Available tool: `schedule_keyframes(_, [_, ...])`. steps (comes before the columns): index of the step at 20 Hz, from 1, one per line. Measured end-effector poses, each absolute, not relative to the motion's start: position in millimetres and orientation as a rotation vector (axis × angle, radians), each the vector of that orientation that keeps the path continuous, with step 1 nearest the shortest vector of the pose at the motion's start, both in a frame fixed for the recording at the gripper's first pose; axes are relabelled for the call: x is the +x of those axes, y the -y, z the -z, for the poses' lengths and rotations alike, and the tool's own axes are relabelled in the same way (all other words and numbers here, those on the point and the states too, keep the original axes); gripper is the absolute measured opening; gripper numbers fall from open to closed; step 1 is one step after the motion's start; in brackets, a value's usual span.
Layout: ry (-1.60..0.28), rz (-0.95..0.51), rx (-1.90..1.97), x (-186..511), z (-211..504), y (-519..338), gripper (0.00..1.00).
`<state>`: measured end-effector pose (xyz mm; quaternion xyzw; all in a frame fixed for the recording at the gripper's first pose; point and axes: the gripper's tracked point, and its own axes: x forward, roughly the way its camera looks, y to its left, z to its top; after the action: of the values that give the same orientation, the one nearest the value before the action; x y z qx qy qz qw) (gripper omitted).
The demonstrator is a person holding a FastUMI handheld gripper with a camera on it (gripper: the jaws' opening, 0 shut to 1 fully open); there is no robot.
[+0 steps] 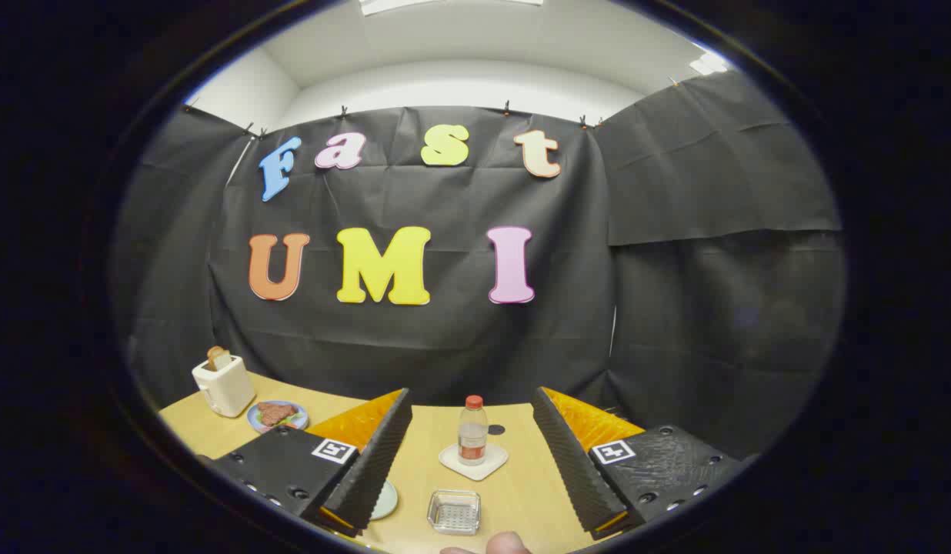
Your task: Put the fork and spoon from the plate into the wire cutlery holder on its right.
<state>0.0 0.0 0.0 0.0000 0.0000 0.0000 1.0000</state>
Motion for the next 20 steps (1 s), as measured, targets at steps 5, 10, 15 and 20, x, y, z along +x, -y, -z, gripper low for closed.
schedule_keyframes(5, [0.012,-0.008,0.000,0.8,-8.4,-5.1,0.95])
schedule_keyframes(10, [0.006,-0.031,-0.005,-0.9,-11.9,-13.0,0.95])
schedule_keyframes(15, [0.005,-0.047,-0.021,1.1,-13.9,-19.1,0.95])
schedule_keyframes(20, [-0.002,-0.080,-0.028,1.6,-15.7,-31.3,0.95])
